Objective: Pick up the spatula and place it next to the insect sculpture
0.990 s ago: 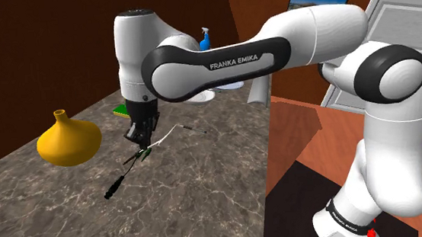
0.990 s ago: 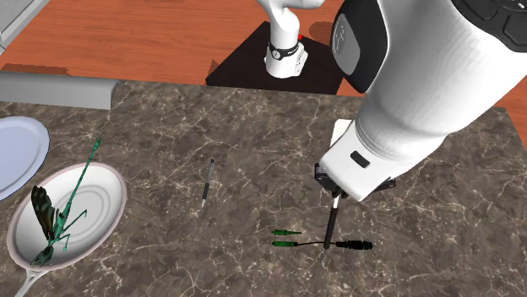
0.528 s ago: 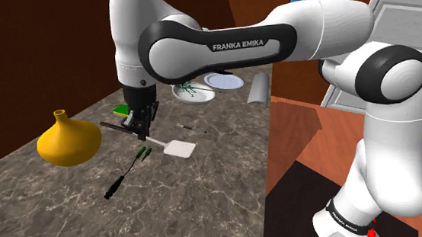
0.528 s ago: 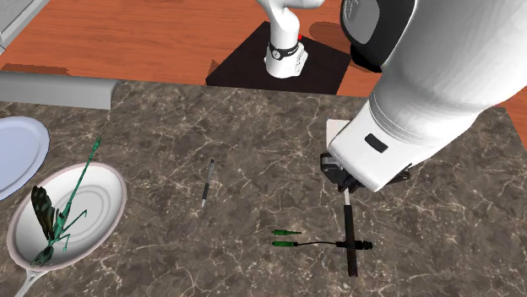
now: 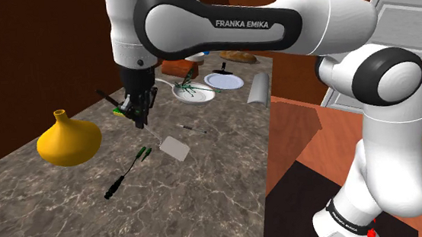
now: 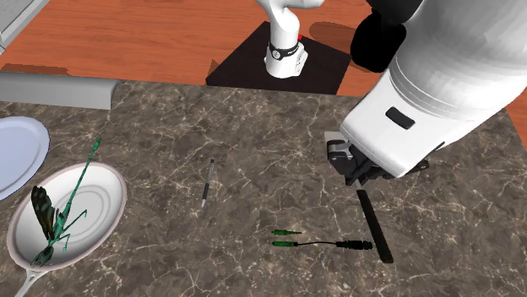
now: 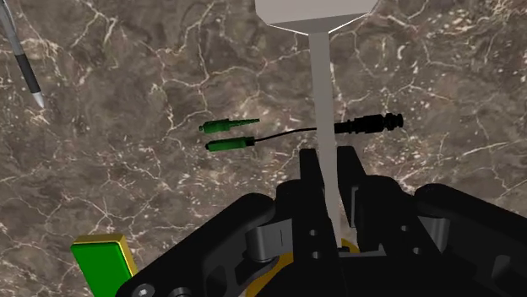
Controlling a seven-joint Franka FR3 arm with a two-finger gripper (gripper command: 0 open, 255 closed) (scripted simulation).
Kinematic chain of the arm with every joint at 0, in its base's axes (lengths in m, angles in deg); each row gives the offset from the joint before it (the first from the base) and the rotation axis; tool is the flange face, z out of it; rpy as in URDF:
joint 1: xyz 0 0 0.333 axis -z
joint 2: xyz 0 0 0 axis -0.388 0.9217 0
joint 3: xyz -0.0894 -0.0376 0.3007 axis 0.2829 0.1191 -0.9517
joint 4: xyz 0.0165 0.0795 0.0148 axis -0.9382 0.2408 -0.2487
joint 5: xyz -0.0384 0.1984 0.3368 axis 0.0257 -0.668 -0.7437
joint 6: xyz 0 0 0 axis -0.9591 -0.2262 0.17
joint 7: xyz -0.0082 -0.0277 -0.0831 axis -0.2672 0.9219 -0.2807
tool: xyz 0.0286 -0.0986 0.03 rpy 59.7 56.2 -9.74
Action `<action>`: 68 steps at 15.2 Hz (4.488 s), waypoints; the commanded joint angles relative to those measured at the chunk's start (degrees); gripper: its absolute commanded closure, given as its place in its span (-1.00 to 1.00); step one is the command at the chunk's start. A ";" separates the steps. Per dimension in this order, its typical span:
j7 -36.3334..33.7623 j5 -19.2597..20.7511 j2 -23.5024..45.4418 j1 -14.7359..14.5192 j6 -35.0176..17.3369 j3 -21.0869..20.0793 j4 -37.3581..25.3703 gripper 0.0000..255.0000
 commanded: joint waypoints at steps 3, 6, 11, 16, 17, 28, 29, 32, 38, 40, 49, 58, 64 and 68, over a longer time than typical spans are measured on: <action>0.07 0.36 1.07 -0.74 3.92 0.00 -4.94 1.00; 0.14 0.80 2.32 -1.48 7.01 0.05 -9.28 1.00; 2.42 -0.30 -0.24 0.95 7.62 0.28 -7.51 1.00; 8.70 -3.66 -7.69 7.59 3.94 1.53 3.07 1.00; 10.03 -4.24 -8.88 8.74 3.43 1.90 4.67 1.00; 25.16 -8.60 -17.08 18.92 0.59 7.52 15.11 1.00; 26.52 -8.84 -17.42 19.72 0.51 8.09 15.52 1.00; 30.59 -9.42 -18.07 22.04 0.41 9.83 16.27 1.00; 38.52 -10.21 -17.69 26.44 0.75 13.36 15.66 1.00; 41.10 -10.41 -17.07 27.87 1.03 14.49 14.83 1.00; 52.21 -11.33 -11.19 34.36 3.58 19.14 6.73 1.00; 62.12 -12.72 1.40 41.44 10.16 22.45 -12.01 1.00; 65.07 -13.23 6.28 43.97 10.78 23.08 -17.36 1.00; 65.29 -13.18 3.97 43.84 6.17 23.12 -10.43 1.00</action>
